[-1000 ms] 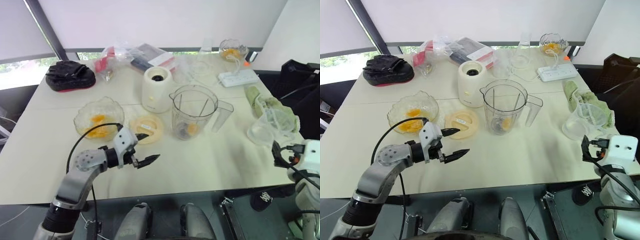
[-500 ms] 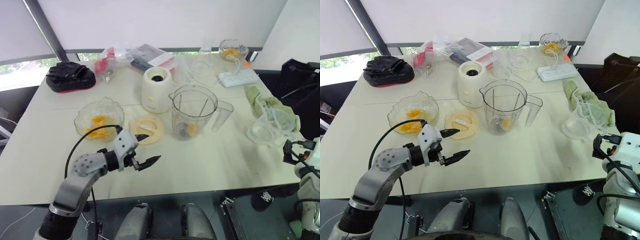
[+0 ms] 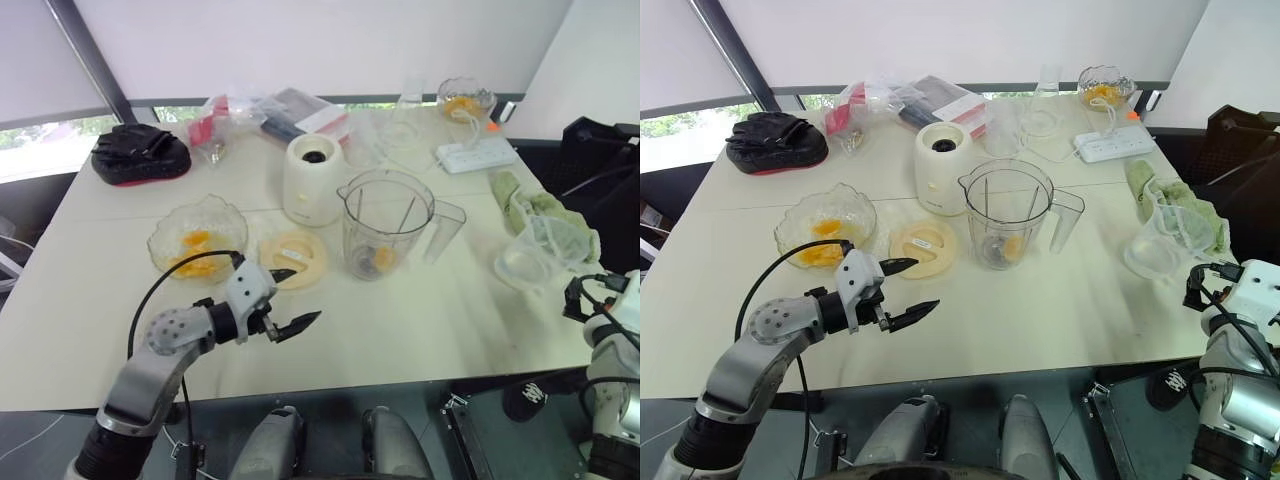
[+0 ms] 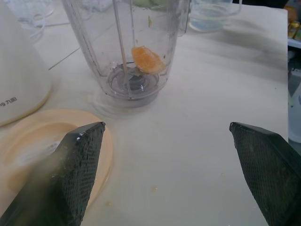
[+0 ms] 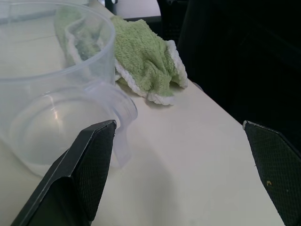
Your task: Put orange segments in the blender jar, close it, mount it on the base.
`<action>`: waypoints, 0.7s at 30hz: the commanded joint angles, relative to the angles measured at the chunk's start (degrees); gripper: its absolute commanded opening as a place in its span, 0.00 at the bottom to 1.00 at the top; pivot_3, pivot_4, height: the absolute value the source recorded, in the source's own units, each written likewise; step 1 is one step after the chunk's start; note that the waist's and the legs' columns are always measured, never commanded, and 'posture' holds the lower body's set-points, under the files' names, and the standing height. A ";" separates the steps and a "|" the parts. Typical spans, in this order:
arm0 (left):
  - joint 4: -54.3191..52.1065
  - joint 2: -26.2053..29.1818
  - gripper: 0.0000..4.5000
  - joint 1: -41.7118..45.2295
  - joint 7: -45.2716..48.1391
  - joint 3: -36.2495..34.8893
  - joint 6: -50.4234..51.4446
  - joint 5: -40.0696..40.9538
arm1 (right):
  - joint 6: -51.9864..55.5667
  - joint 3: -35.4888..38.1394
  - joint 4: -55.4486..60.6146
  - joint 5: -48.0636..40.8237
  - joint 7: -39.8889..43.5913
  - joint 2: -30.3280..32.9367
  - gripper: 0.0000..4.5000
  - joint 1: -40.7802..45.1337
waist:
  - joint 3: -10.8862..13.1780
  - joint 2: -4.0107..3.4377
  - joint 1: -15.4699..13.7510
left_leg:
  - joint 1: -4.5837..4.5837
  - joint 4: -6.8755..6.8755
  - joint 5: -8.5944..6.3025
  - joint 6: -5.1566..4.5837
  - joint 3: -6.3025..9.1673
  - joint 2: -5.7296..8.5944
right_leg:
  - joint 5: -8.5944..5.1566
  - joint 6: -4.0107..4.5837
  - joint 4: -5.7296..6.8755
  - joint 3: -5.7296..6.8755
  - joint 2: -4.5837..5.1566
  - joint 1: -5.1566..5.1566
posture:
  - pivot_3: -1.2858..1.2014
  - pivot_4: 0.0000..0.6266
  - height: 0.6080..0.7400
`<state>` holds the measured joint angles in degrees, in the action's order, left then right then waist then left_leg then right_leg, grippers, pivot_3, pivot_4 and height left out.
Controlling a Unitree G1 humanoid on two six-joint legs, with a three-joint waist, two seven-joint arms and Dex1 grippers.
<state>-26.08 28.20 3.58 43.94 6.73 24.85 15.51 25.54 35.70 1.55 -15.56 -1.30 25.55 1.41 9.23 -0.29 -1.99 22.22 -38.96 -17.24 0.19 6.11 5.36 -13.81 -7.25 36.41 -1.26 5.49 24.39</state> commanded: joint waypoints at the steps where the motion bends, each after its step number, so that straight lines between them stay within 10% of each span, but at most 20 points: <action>1: -2.98 0.62 0.98 0.12 -0.39 0.29 -0.23 0.52 | -2.33 1.41 -2.16 0.94 -0.89 1.87 1.00 2.55 | 0.00 -0.01 0.09 | 0.00 0.00 0.00 0.00 0.00 0.00 | 0.00 0.00 -0.01 0.00 0.00 0.00 | 0.52 0.24 1.00; 21: -3.98 2.21 0.98 -0.15 -1.72 0.92 -0.71 0.03 | -6.01 -0.20 -15.24 2.46 -2.57 2.20 1.00 11.12 | 0.02 -0.13 1.37 | 0.00 0.10 0.00 0.00 -0.02 0.00 | 0.00 0.00 -0.11 -0.01 0.00 -0.02 | 0.52 0.24 1.00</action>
<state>-27.35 29.95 3.05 42.37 7.86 24.82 15.39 20.86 35.03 -13.70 -13.55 -3.27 26.28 11.79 9.25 -0.42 -0.62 22.22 -38.86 -17.24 0.19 6.09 5.36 -13.81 -7.25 36.30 -1.26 5.50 24.37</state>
